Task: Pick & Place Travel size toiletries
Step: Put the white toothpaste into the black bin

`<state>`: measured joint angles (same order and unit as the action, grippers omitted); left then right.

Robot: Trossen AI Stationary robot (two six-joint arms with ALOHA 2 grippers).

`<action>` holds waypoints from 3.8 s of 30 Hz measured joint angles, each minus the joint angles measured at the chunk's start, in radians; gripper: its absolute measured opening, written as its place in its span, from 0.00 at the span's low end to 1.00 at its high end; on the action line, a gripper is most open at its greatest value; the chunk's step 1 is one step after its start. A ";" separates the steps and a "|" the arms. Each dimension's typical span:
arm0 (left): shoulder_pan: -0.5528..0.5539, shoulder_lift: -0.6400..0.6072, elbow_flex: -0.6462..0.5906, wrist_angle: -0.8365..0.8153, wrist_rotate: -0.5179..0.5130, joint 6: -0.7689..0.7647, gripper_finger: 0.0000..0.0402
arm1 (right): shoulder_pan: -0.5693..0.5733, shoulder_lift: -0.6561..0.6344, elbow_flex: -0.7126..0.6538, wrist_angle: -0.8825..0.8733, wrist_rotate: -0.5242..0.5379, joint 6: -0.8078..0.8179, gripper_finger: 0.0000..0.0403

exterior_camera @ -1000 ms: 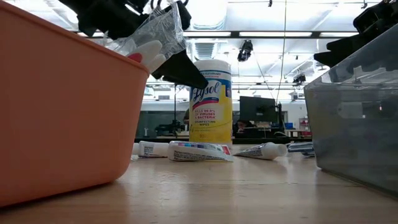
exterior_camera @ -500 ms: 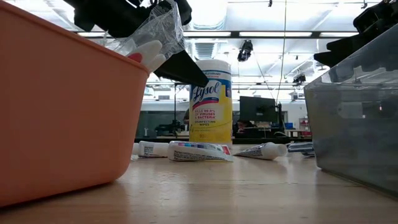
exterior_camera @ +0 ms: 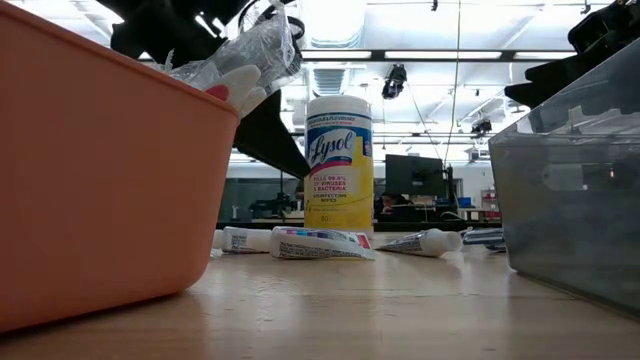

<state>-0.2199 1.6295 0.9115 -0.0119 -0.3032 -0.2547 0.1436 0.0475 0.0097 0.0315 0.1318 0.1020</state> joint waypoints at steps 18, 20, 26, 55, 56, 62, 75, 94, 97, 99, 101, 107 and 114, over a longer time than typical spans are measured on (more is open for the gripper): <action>0.002 0.001 -0.001 -0.092 -0.009 -0.096 0.36 | 0.000 0.000 0.000 0.000 0.000 -0.005 0.49; 0.002 0.001 -0.007 -0.117 -0.008 -0.126 0.36 | 0.000 0.000 0.000 0.000 0.000 -0.003 0.49; 0.002 0.001 -0.037 -0.124 0.029 -0.211 0.36 | 0.000 0.000 0.000 0.000 0.000 -0.005 0.49; 0.002 0.001 -0.114 -0.138 0.121 -0.264 0.36 | 0.000 0.000 0.000 0.000 0.000 0.000 0.49; 0.002 0.001 -0.118 -0.139 0.120 -0.257 0.36 | 0.000 0.000 0.000 0.000 0.000 0.000 0.49; 0.003 0.001 -0.121 -0.138 0.031 -0.172 0.36 | 0.000 0.000 0.000 0.000 0.000 -0.002 0.49; 0.004 0.002 -0.153 -0.135 -0.039 -0.061 0.36 | 0.000 0.000 0.000 0.000 0.000 0.000 0.49; 0.004 0.002 -0.186 -0.060 -0.055 0.021 0.18 | 0.000 0.000 0.000 0.000 0.000 -0.003 0.49; 0.004 0.002 -0.186 -0.059 -0.055 0.016 0.14 | 0.000 0.000 0.000 0.000 0.000 -0.002 0.49; 0.004 0.002 -0.184 -0.059 -0.055 0.008 0.15 | 0.000 0.000 0.000 0.000 0.000 -0.005 0.49; 0.004 0.002 -0.176 -0.056 -0.055 0.000 0.17 | 0.000 0.000 0.000 0.000 0.000 -0.002 0.49; 0.004 0.002 -0.136 -0.055 -0.065 0.022 0.19 | 0.000 0.000 0.000 0.000 0.000 -0.005 0.49; 0.004 0.002 -0.062 -0.045 -0.097 0.048 0.19 | 0.000 0.000 0.000 0.000 0.000 -0.005 0.49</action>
<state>-0.2161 1.6314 0.8498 -0.0567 -0.4007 -0.2065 0.1435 0.0478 0.0097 0.0315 0.1320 0.0972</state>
